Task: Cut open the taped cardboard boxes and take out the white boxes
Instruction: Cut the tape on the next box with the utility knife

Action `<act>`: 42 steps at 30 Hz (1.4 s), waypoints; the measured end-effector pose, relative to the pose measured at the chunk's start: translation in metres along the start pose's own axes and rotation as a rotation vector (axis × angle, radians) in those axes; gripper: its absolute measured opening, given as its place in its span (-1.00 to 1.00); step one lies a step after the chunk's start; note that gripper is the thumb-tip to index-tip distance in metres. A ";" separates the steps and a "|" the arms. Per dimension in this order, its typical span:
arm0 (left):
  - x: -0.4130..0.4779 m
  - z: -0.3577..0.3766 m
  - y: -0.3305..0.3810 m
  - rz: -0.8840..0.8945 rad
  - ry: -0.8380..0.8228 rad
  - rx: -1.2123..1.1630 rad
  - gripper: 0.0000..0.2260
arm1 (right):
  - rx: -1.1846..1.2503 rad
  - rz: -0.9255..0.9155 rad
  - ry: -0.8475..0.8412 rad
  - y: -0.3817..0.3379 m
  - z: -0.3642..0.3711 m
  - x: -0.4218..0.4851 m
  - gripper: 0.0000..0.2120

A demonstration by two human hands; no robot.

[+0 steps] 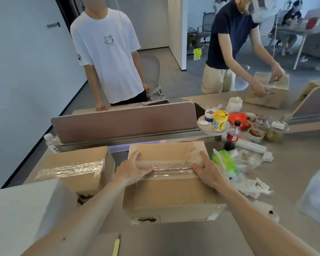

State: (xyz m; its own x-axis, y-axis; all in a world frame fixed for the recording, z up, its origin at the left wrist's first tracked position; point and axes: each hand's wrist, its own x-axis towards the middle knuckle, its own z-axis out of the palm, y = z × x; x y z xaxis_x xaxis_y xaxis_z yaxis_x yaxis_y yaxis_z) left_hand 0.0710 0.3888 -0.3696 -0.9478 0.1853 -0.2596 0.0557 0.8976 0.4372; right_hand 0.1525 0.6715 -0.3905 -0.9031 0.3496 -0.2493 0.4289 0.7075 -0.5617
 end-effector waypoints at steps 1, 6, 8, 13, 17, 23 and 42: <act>-0.002 0.010 -0.003 -0.003 -0.015 -0.003 -0.16 | 0.002 0.014 -0.016 0.007 0.006 -0.003 -0.34; -0.011 0.051 -0.022 -0.010 -0.049 -0.044 -0.18 | 0.022 0.056 -0.083 0.031 0.037 -0.013 -0.27; -0.012 0.066 -0.035 -0.025 -0.070 -0.052 -0.16 | 0.037 0.089 -0.119 0.035 0.049 -0.018 -0.25; -0.015 0.095 -0.065 -0.056 -0.147 -0.087 -0.11 | -0.022 0.110 -0.156 0.042 0.073 -0.023 -0.26; -0.010 0.102 -0.079 -0.047 -0.131 -0.118 -0.15 | -0.066 0.127 -0.136 0.042 0.082 -0.022 -0.27; -0.013 0.105 -0.106 -0.055 -0.027 -0.425 -0.27 | -0.326 0.118 0.009 0.024 0.091 -0.021 -0.37; -0.069 0.166 -0.225 -0.526 -0.158 -0.239 -0.71 | -0.331 -0.380 -0.125 -0.069 0.193 -0.018 -0.40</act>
State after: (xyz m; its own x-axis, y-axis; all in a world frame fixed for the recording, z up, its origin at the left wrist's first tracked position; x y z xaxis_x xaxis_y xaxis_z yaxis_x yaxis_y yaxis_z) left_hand 0.1759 0.2399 -0.5928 -0.7699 -0.1857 -0.6106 -0.4979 0.7734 0.3925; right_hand 0.1355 0.4979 -0.4997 -0.9832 -0.0315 -0.1799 0.0352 0.9338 -0.3561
